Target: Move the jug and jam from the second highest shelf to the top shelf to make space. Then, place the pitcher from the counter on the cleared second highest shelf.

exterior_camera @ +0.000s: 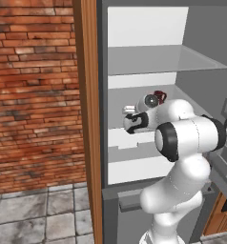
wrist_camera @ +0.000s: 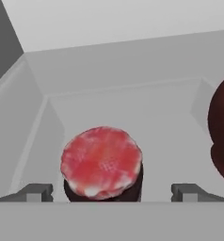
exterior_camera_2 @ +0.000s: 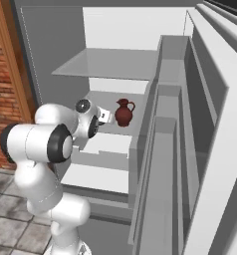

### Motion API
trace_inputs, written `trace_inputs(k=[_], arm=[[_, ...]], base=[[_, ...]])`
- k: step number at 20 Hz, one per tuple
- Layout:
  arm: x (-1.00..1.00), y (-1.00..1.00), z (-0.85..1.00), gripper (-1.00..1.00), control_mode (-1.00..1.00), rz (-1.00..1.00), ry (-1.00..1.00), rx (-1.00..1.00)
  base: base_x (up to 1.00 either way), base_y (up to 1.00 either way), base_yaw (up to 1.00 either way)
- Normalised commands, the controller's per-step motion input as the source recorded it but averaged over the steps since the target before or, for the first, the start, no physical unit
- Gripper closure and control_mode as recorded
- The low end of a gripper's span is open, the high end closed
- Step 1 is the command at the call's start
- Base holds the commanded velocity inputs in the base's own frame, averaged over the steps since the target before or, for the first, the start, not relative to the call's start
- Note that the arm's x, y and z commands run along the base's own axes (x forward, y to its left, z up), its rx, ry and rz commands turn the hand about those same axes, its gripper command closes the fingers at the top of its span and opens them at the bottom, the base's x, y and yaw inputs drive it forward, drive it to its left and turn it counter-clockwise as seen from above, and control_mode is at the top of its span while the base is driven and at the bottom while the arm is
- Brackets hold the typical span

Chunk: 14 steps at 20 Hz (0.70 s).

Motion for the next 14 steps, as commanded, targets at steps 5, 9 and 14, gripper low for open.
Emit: trace_inputs(k=[5,9,14], arm=[[0.27,0.00,-0.16,-1.00,-1.00,0.00,0.00,0.00],[0.23,0.00,-0.18,1.00,-1.00,0.00,0.00,0.00],[0.07,0.00,-0.05,1.00,-1.00,0.00,0.00,0.00]], base=[[0.00,0.00,0.00],[0.00,0.00,0.00],[0.00,0.00,0.00]])
